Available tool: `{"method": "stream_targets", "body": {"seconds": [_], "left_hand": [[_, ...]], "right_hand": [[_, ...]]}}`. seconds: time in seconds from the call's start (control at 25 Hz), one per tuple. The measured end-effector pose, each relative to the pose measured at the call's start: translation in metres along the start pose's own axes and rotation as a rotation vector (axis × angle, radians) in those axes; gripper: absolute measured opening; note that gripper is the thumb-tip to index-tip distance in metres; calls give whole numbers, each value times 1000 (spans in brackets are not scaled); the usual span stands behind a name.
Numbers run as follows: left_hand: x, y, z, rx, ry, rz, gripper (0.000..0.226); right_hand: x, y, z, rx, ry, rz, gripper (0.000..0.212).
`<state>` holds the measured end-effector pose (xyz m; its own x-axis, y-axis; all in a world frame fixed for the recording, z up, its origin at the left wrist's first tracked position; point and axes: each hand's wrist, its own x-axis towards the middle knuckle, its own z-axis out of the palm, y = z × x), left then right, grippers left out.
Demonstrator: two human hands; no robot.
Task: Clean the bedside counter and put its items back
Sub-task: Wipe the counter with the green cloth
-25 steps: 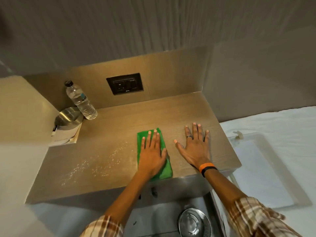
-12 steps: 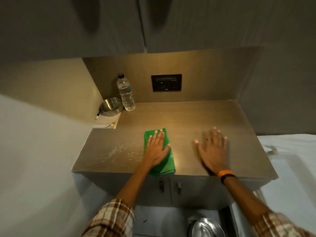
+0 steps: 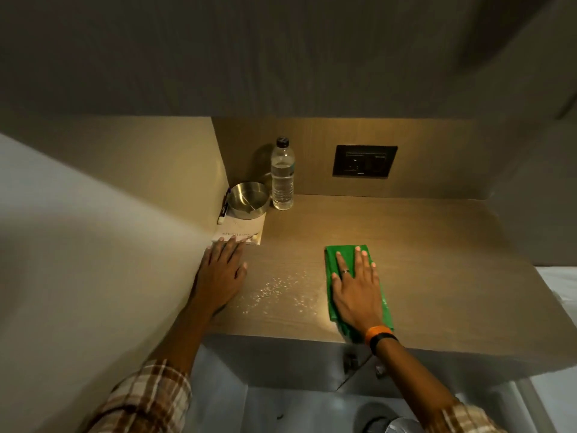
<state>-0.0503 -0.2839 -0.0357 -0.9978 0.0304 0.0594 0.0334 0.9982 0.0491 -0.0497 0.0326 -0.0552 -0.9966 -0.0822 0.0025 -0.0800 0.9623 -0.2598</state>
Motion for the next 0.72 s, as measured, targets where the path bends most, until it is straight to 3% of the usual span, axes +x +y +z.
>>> {"method": "stream_targets", "body": {"seconds": [0.2, 0.32, 0.44, 0.6, 0.72], "left_hand": [[12, -23, 34, -76, 49, 20, 64], [14, -23, 36, -112, 56, 5, 68], [10, -24, 33, -56, 33, 27, 67], [12, -22, 33, -54, 52, 22, 66], [11, -21, 36, -59, 34, 26, 64]], "right_hand": [[122, -23, -3, -50, -63, 24, 60], [141, -70, 6, -88, -149, -248, 58], [84, -51, 6, -105, -160, -452, 58], [-5, -6, 7, -53, -41, -118, 64], [-17, -54, 20, -54, -51, 13, 66]]}}
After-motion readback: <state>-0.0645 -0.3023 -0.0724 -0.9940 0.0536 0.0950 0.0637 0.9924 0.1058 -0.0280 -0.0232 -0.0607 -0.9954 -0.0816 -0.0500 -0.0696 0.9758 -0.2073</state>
